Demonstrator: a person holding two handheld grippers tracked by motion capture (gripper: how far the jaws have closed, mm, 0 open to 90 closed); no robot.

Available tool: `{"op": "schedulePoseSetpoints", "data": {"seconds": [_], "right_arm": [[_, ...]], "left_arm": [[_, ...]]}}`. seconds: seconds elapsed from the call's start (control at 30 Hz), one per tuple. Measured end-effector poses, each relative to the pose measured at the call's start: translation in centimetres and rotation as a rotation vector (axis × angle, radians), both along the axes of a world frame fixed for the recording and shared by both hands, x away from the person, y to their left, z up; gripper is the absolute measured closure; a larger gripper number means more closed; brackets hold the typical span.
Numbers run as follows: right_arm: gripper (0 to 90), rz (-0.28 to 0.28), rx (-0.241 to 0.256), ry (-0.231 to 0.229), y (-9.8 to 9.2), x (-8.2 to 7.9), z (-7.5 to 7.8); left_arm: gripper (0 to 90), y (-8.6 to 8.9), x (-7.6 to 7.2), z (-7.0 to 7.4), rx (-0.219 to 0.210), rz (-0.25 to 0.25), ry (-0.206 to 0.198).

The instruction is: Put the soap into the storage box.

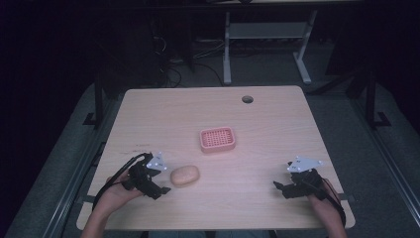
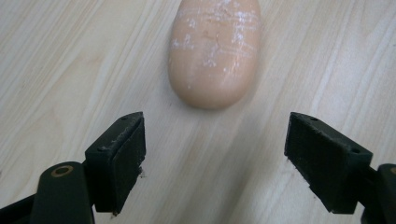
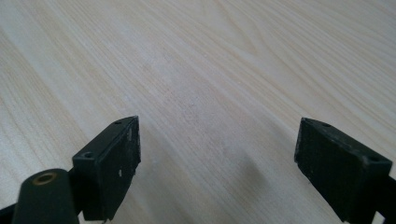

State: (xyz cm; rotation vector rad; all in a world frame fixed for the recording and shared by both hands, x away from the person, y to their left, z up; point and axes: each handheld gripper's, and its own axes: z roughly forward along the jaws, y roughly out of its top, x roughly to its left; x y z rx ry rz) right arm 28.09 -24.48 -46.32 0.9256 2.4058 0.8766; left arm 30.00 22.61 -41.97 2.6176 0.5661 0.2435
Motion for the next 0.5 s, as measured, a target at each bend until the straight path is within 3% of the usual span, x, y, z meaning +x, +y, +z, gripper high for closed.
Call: {"op": "schedulePoseSetpoints", "data": {"seconds": [0.5], "right_arm": [[13.8,0.004,0.013,-0.003,-0.1,0.0,0.0]], "left_arm": [[20.8,-2.1,1.2,-0.2,0.019,-0.028,0.022]]}}
